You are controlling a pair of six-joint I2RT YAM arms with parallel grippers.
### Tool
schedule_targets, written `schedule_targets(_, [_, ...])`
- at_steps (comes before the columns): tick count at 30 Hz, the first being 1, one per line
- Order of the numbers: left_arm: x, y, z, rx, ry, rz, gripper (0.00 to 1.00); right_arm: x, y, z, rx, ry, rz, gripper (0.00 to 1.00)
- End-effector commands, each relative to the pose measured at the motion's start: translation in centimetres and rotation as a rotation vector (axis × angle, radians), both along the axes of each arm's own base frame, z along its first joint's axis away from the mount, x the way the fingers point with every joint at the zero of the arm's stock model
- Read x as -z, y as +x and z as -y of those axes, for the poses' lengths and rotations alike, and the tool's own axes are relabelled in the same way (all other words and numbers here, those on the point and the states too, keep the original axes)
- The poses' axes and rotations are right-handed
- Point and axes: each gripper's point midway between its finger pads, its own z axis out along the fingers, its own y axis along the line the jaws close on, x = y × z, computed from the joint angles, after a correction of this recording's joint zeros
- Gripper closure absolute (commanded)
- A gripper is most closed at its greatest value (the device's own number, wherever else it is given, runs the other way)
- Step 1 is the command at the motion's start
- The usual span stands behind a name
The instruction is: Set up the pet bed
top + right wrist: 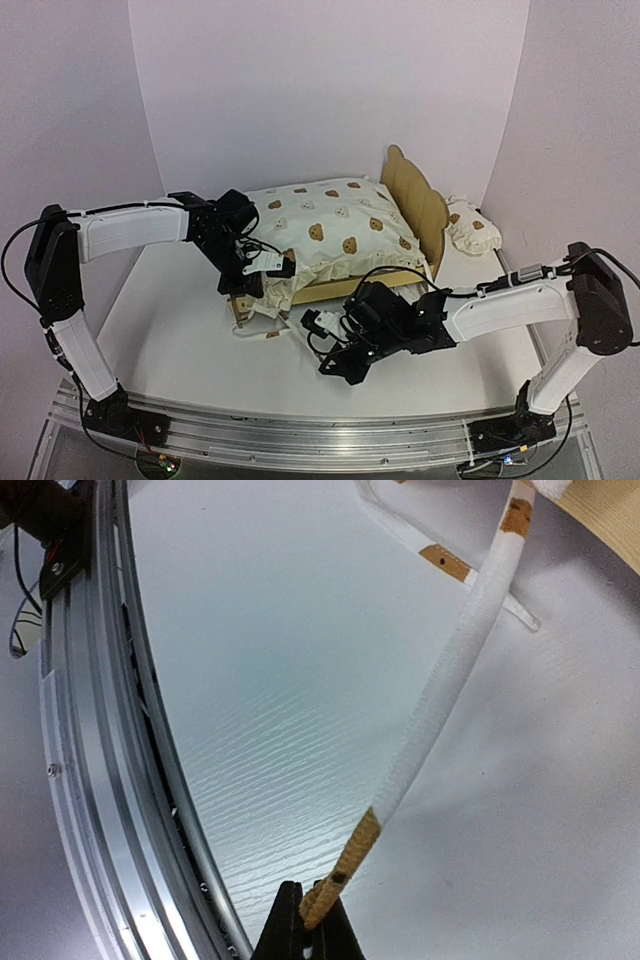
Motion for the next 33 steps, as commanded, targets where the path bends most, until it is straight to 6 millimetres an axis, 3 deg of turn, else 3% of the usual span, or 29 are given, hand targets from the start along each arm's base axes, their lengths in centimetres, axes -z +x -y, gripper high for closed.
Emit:
schedule_targets(1, [-1.7,2.7,-1.2,-0.05,-0.01,0.123,1.0,-1.2,-3.3,1.4,-0.115,-0.023,-0.107,1.0])
schedule_targets(5, [-2.2,5.1,-2.3,-0.097,-0.01,0.161,1.0,-2.1,-4.9,1.8,-0.169,-0.034,-0.18,1.0])
schedule_targets(8, [-2.3,6.6,-3.2,-0.131,-0.006,0.177,1.0,-2.8,-4.8,1.7,-0.184,-0.034,-0.17,1.0])
schedule_targets(16, [-2.6,6.4,-4.0,-0.125,0.01,0.201,0.99,-6.0,-4.8,-2.4,-0.266,0.07,-0.204,1.0])
schedule_targets(17, [-3.1,5.9,-4.0,-0.113,-0.006,0.194,0.97,-6.0,-4.8,-2.7,-0.271,0.073,-0.211,1.0])
schedule_targets(21, [-6.2,2.7,-3.3,-0.047,-0.11,0.14,0.68,-5.6,-4.9,-3.7,-0.279,0.076,-0.252,1.0])
schedule_targets(23, [-7.0,0.6,-3.3,-0.029,-0.156,0.091,0.62,-5.2,-4.7,-4.4,-0.271,0.079,-0.261,1.0])
schedule_targets(27, [-6.9,-4.0,-3.9,0.009,-0.233,-0.011,0.58,-5.1,-4.0,-7.0,-0.277,0.146,-0.244,1.0])
schedule_targets(30, [-7.0,-6.4,-3.9,0.022,-0.329,-0.035,0.55,-5.0,-3.5,-9.1,-0.294,0.212,-0.201,1.0])
schedule_targets(33, [-7.2,-8.8,-3.7,0.1,-0.448,0.005,0.45,-5.2,-3.4,-11.1,-0.327,0.291,-0.181,1.0])
